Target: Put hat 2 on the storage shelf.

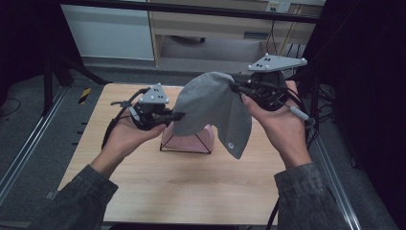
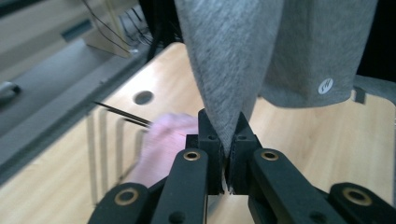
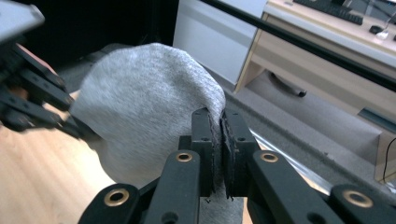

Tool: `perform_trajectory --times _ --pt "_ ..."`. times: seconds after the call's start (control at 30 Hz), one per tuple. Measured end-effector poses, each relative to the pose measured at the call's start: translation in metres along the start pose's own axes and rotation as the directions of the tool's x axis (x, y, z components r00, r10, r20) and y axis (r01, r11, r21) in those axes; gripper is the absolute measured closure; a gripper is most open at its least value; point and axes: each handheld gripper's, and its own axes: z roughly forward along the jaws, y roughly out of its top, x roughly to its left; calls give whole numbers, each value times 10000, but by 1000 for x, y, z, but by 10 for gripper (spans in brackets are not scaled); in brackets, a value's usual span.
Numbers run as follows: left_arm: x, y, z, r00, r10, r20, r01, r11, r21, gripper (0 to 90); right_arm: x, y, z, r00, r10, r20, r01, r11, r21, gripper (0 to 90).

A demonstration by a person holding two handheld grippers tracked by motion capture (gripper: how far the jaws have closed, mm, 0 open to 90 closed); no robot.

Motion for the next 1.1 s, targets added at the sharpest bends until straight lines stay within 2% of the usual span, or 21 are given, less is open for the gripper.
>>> perform_trajectory --times 0.13,0.2,0.37,0.43,0.63,0.83,0.9,1.1 --pt "16 13 -13 9993 -52 -363 47 9999 -152 867 -9 6 8 10000 80 53 -79 9997 -244 849" --pt "22 19 -18 9981 69 -616 -77 9999 -132 868 -13 10 14 9999 78 65 -75 9994 -349 849" --pt "36 30 -22 9931 279 -1138 -285 9996 -36 868 -20 22 32 9999 8 159 2 9981 -617 849" --pt "41 31 -23 9919 213 -1254 -230 9997 -126 868 -23 26 38 9998 -63 178 75 9976 -695 849" --pt "55 27 -16 9866 117 -1629 -140 9998 -130 868 -30 34 65 9994 -294 189 305 9976 -618 849" --pt "65 20 -9 9827 129 -1845 -138 9999 -39 868 -37 29 92 9993 -364 89 368 9981 -497 848" --pt "69 19 -5 9825 -57 -1862 30 9999 -150 868 -39 28 99 9994 -349 53 351 9982 -494 848" --pt "71 22 4 9798 -54 -1998 6 9997 -241 867 -49 23 114 9995 -252 164 259 9986 -452 848"
